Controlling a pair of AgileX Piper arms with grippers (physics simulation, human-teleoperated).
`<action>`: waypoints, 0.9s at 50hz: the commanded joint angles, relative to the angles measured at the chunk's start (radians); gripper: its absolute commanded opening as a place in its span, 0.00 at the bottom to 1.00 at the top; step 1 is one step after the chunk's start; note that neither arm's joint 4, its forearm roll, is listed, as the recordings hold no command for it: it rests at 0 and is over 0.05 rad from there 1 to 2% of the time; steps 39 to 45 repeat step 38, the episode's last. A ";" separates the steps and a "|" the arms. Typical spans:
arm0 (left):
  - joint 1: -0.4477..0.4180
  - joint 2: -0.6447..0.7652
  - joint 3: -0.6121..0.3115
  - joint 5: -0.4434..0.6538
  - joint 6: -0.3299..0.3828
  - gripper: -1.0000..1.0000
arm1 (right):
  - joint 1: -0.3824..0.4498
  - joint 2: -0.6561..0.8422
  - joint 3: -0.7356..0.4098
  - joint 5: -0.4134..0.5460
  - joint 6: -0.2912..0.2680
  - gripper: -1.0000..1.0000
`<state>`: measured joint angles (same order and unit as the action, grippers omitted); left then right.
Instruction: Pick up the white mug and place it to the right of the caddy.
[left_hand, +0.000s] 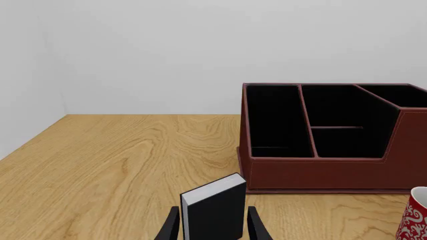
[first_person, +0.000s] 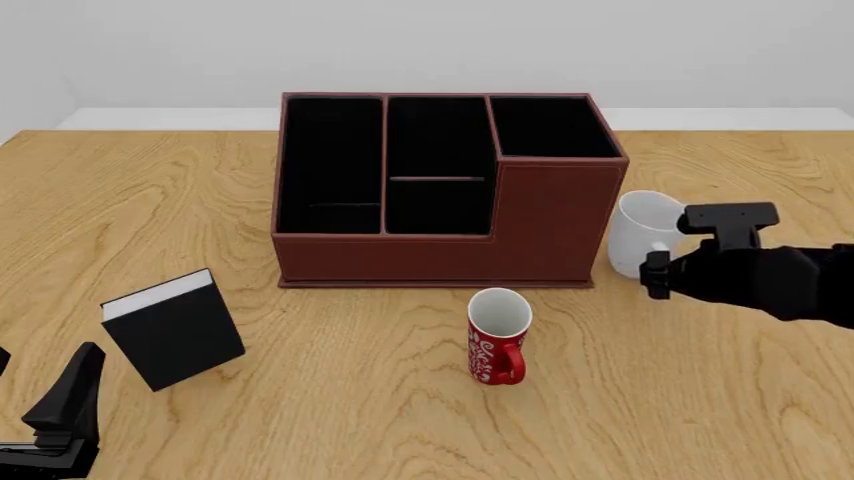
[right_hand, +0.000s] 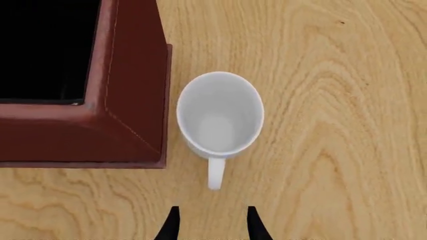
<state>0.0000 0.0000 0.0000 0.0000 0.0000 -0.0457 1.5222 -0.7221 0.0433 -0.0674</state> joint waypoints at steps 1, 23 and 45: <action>0.000 0.000 0.000 0.000 0.000 1.00 | -0.002 -0.045 0.017 0.000 -0.004 1.00; 0.000 0.000 0.000 0.000 0.000 1.00 | 0.024 -0.186 0.058 0.023 0.028 1.00; 0.000 0.000 0.000 0.000 0.000 1.00 | 0.018 -0.233 0.051 0.053 0.010 1.00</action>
